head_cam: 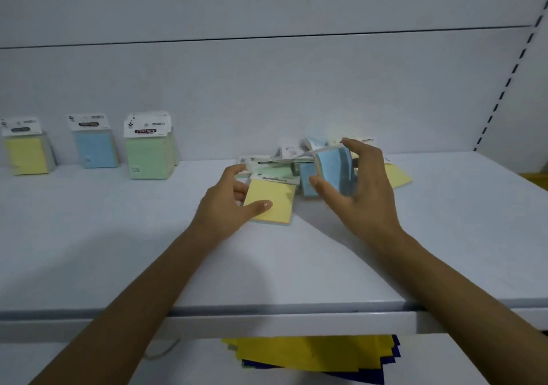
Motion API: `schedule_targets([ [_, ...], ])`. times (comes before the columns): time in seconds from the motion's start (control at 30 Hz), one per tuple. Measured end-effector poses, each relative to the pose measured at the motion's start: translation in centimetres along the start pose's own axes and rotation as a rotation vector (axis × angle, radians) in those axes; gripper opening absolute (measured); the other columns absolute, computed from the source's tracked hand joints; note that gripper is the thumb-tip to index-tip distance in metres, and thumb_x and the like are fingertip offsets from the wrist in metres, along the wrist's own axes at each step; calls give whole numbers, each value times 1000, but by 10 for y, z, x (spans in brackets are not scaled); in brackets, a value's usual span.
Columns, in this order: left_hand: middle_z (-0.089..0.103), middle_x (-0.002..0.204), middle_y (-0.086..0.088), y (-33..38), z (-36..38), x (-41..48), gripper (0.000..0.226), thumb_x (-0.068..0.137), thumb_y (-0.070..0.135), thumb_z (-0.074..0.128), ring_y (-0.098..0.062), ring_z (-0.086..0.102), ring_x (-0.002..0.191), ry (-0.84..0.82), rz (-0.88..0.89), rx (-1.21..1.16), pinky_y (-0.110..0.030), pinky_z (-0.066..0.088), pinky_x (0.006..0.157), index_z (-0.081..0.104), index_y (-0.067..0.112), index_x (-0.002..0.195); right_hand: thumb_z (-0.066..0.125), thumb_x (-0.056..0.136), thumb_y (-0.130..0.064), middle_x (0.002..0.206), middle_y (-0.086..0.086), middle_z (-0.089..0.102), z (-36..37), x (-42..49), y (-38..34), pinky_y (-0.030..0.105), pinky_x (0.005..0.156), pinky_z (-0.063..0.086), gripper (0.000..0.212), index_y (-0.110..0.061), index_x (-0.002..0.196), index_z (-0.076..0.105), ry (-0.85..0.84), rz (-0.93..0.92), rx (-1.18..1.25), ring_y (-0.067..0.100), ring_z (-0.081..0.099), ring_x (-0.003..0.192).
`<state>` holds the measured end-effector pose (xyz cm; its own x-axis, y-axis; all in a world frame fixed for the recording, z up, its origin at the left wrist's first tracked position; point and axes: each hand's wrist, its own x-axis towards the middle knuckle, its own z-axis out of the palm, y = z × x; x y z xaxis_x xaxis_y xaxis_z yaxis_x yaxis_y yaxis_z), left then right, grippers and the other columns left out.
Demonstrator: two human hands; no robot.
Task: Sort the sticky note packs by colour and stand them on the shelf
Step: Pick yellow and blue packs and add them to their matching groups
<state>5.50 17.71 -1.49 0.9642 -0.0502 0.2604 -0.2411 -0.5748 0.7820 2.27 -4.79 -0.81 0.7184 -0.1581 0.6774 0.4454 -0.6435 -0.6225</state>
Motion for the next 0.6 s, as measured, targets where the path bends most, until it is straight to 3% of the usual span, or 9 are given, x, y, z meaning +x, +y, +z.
schedule_targets([
  [0.13, 57, 110, -6, -3, -6, 6, 88, 69, 12, 82, -24, 61, 92, 54, -25, -317, -48, 52, 90, 30, 24, 139, 59, 82, -51, 128, -14, 36, 1, 0, -2, 37, 92, 49, 68, -34, 141, 30, -14, 13, 153, 12, 46, 120],
  [0.3, 60, 95, 2, -2, -5, 0, 66, 69, 33, 75, -37, 60, 85, 17, 179, -207, -46, 52, 81, 41, 56, 120, 52, 79, -60, 138, -8, 36, 7, -3, -7, 40, 90, 52, 62, -42, 137, 38, -142, -42, 137, 9, 44, 123],
  [0.37, 62, 103, 17, 4, -1, -4, 45, 69, 44, 68, -20, 61, 81, -29, 274, -98, -34, 53, 77, 52, 56, 110, 49, 75, -66, 138, -9, 36, 11, -5, -11, 40, 87, 53, 64, -41, 134, 43, -214, -69, 46, 9, 47, 119],
  [0.4, 63, 100, 16, 8, 1, -6, 35, 71, 43, 66, -8, 59, 76, -37, 318, -79, -23, 51, 71, 57, 53, 103, 46, 74, -70, 140, -9, 34, 14, -6, -11, 39, 85, 53, 66, -42, 134, 42, -261, -103, -32, 11, 48, 118],
  [0.47, 63, 88, 11, 15, 5, -10, 21, 76, 38, 62, 1, 58, 72, -38, 376, -72, -9, 43, 64, 57, 49, 93, 34, 77, -74, 145, -10, 30, 18, -7, -9, 32, 85, 50, 66, -46, 137, 38, -371, -180, -187, 12, 46, 121],
  [0.6, 66, 102, 7, 16, 9, -10, 27, 74, 51, 54, -3, 65, 88, -49, 388, -134, -15, 53, 68, 57, 46, 100, 34, 87, -63, 139, -13, 36, 19, -4, -4, 29, 90, 49, 53, -45, 136, 42, -423, -91, -42, 6, 42, 121],
])
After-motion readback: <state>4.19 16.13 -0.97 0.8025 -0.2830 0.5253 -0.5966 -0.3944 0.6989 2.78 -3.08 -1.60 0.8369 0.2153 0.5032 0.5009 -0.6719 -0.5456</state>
